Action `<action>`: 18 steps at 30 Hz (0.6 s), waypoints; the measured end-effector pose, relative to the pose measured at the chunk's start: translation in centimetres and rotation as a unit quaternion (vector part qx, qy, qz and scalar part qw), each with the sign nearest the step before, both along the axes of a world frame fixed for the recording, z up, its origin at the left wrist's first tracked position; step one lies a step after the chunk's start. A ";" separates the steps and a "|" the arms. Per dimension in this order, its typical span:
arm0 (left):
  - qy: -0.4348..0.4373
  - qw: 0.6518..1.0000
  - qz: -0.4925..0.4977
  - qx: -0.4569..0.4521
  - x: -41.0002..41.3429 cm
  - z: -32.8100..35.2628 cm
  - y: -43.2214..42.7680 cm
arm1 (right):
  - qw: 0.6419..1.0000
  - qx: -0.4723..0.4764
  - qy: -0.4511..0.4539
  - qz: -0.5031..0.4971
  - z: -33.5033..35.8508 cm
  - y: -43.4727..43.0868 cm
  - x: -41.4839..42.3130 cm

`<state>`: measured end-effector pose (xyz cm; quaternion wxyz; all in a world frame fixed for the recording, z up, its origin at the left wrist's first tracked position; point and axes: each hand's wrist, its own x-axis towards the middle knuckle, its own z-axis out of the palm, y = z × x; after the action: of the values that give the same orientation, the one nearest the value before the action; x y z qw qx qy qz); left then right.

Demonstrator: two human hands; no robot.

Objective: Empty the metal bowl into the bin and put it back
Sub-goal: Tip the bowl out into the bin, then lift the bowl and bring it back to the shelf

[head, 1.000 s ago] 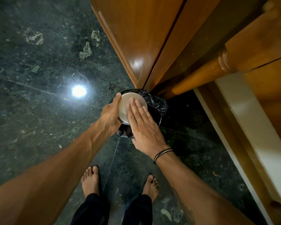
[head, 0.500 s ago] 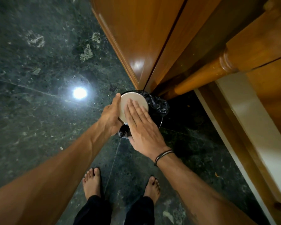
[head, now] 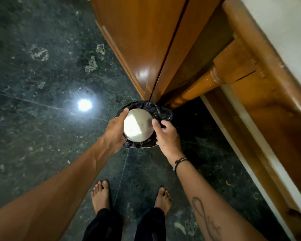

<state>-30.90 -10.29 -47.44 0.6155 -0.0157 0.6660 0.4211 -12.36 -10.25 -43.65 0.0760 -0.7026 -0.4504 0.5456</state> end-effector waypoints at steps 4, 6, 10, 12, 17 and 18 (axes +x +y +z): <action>0.006 0.999 -0.028 0.032 1.2 2.8 -3.7 | 0.979 -0.154 0.084 -0.106 3.6 1.7 -1.4; 0.025 0.997 -0.051 0.048 1.3 5.5 -3.5 | 0.954 -0.229 0.119 -0.154 5.8 2.0 -1.8; 0.056 0.992 -0.067 0.089 1.6 9.8 -5.1 | 0.911 -0.301 0.203 -0.194 10.0 1.8 -1.7; 0.073 0.991 -0.066 0.096 1.3 13.2 -5.5 | 0.905 -0.288 0.244 -0.197 13.7 1.1 -1.6; 0.043 0.985 -0.105 0.128 0.7 23.8 -6.3 | 0.910 -0.188 0.290 -0.229 23.2 -1.3 -1.6; 0.023 0.983 -0.125 0.133 0.5 26.4 -6.4 | 0.912 -0.162 0.300 -0.229 25.4 -1.8 -1.6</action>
<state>-30.41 -16.71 -21.02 0.6442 0.1599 0.6149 0.4257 -13.97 -12.08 -18.28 0.2153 -0.5924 -0.1385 0.7639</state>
